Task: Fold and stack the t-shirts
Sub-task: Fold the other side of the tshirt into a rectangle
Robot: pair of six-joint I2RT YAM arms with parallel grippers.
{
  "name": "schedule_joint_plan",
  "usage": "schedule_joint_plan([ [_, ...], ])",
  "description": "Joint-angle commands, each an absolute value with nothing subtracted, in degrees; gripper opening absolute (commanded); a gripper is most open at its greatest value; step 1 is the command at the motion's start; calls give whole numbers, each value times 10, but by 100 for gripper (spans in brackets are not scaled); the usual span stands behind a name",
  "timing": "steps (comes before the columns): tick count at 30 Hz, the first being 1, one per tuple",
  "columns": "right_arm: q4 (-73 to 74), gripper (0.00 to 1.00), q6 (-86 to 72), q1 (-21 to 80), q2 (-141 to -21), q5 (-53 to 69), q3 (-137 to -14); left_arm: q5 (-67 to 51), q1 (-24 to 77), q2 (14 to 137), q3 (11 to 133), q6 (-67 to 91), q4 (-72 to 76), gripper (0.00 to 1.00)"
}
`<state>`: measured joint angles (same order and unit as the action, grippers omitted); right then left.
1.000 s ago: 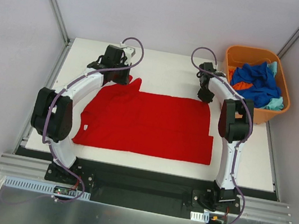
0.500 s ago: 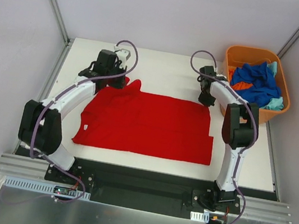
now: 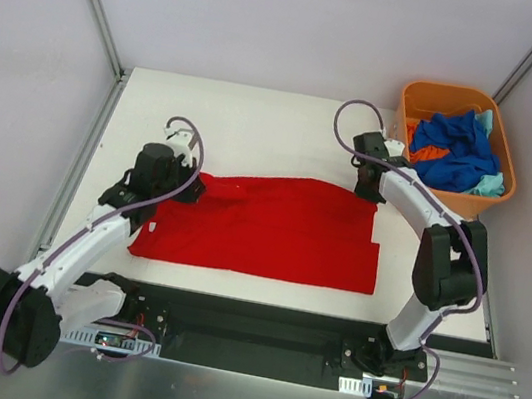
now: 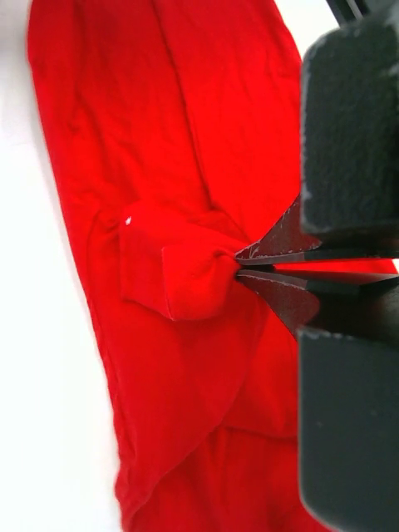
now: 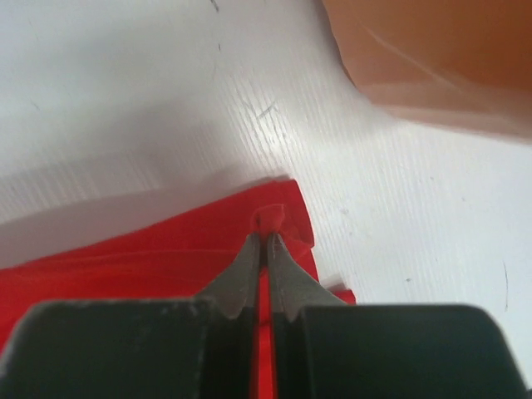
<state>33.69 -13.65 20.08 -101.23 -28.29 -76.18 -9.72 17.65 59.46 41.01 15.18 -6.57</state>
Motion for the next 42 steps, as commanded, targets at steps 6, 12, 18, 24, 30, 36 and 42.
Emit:
schedule_joint_plan([
  [6,353,0,-132,215,-906,-324,-673,-34,179,397,264,265,-47,0],
  [12,373,0,-129,215,-896,-325,-659,-11,179,369,229,278,-55,0],
  [18,392,1,-122,219,-884,-336,-657,32,179,343,237,296,-77,0],
  [24,401,2,-122,228,-875,-337,-647,1,179,325,253,320,-99,0],
  [30,403,4,-123,239,-884,-335,-626,10,179,284,236,356,-120,0],
  [36,416,19,-133,248,-899,-330,-611,-23,179,278,211,367,-139,14],
  [42,460,64,-143,256,-878,-335,-615,-66,179,255,202,409,-183,59],
])
